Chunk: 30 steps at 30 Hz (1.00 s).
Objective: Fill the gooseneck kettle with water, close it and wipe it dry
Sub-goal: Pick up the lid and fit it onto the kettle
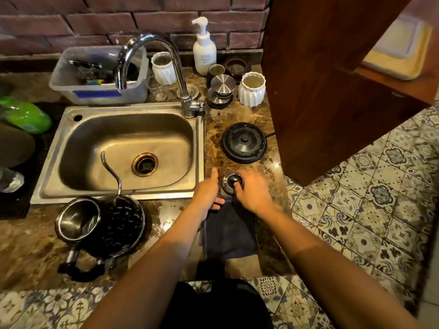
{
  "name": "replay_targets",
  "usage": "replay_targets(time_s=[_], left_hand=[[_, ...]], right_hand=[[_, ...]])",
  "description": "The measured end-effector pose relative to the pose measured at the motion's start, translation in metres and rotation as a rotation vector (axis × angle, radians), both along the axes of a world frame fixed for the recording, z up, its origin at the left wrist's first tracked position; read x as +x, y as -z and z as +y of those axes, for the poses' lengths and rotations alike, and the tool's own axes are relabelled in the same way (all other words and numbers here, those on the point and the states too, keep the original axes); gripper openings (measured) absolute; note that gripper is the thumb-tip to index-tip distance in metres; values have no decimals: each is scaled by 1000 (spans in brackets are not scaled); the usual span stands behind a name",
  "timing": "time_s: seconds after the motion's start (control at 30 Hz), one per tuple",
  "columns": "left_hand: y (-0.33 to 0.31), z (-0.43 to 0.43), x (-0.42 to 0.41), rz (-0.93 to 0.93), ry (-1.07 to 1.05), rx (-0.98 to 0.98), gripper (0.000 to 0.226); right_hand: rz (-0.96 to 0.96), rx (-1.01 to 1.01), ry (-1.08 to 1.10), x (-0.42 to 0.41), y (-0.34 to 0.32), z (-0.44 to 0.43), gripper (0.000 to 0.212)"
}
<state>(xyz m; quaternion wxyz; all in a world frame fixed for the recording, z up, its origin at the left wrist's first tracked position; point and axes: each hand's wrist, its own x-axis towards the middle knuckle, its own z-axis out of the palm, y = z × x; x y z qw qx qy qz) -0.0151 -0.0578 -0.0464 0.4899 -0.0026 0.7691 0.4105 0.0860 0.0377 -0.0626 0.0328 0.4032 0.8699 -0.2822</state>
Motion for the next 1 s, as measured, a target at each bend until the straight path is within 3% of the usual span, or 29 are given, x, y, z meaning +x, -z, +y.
replay_targets(time_s=[0.3, 0.37, 1.0], left_hand=[[5, 17, 6, -132, -122, -3, 55], [10, 17, 6, -145, -136, 1, 61], [-4, -29, 8, -115, -322, 200, 56]], right_hand=[[55, -5, -13, 1, 14, 12, 29], [80, -14, -4, 2, 16, 13, 25], [325, -47, 114, 7, -22, -23, 23]])
